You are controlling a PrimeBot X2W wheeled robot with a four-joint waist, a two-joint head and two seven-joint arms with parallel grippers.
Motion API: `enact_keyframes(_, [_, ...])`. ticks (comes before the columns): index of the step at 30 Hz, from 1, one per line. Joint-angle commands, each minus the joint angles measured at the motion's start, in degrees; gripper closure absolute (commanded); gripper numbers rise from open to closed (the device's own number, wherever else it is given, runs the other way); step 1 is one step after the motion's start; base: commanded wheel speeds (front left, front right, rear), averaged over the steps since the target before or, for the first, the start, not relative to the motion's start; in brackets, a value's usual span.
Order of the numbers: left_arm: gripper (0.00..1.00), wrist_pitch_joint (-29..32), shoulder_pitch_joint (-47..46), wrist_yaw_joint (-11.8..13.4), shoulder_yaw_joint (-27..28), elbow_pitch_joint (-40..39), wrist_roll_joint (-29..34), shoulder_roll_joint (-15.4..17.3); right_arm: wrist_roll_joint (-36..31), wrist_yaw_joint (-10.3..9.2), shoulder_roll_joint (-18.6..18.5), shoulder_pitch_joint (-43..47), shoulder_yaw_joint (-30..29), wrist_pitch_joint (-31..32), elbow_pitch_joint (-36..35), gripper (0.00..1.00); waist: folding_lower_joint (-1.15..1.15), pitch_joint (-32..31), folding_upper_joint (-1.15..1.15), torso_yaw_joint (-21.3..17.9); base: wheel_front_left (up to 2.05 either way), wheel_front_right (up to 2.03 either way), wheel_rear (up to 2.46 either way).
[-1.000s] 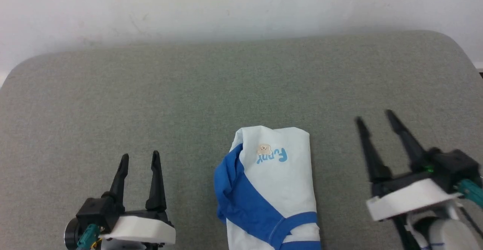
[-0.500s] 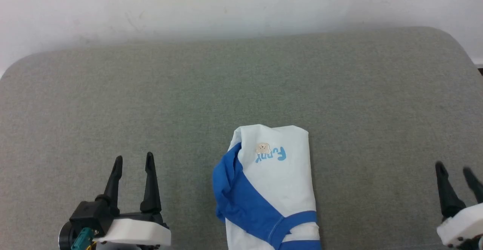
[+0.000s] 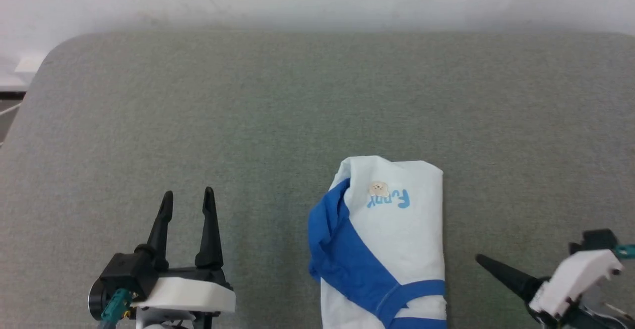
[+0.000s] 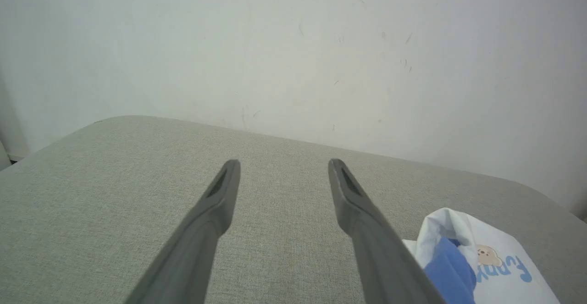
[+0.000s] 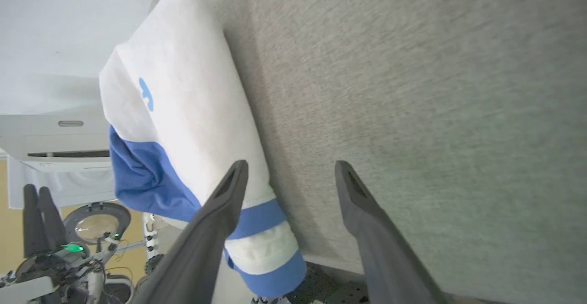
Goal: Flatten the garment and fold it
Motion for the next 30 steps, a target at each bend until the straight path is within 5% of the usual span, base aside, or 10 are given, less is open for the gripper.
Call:
enact_keyframes(1, [0.00,-0.3,-1.2,0.5,-0.2,-0.3,-0.3,-0.1,1.7,-0.04,0.1,-1.5,0.4,0.6,0.8,0.00,0.00,1.2,0.00,1.3,0.00,0.00,0.00])
enact_keyframes(14, [0.00,-0.3,-3.5,0.9,-1.3,-0.1,-0.3,-0.1,11.0,-0.04,1.4,-10.9,9.4,0.7,13.5,0.00,0.00,3.5,0.00,3.3,0.00,0.00,0.00])
enact_keyframes(15, [0.00,-0.3,-3.5,0.9,-1.3,0.0,-0.3,-0.1,11.2,-0.04,1.4,-11.4,10.2,0.4,13.8,0.69,0.00,3.5,0.00,3.4,0.00,0.00,0.00])
enact_keyframes(16, [0.00,-0.3,-3.5,0.8,-1.2,0.1,-0.3,-0.1,11.5,-0.04,1.4,-11.7,10.8,0.0,14.1,1.00,0.00,3.5,0.00,3.4,0.00,0.00,0.00])
enact_keyframes(24, [0.00,-0.3,-3.1,0.7,-0.7,1.2,0.8,-0.1,8.5,-0.04,-2.6,-12.8,18.4,-5.8,12.1,1.00,0.00,1.2,0.00,2.5,0.00,0.00,0.00])
enact_keyframes(30, [0.00,-0.3,-2.2,0.4,-0.5,1.2,1.2,-0.1,-3.8,-0.04,-9.3,-14.0,28.5,-12.4,10.3,1.00,0.00,-0.9,0.00,-0.4,0.00,0.00,0.00])
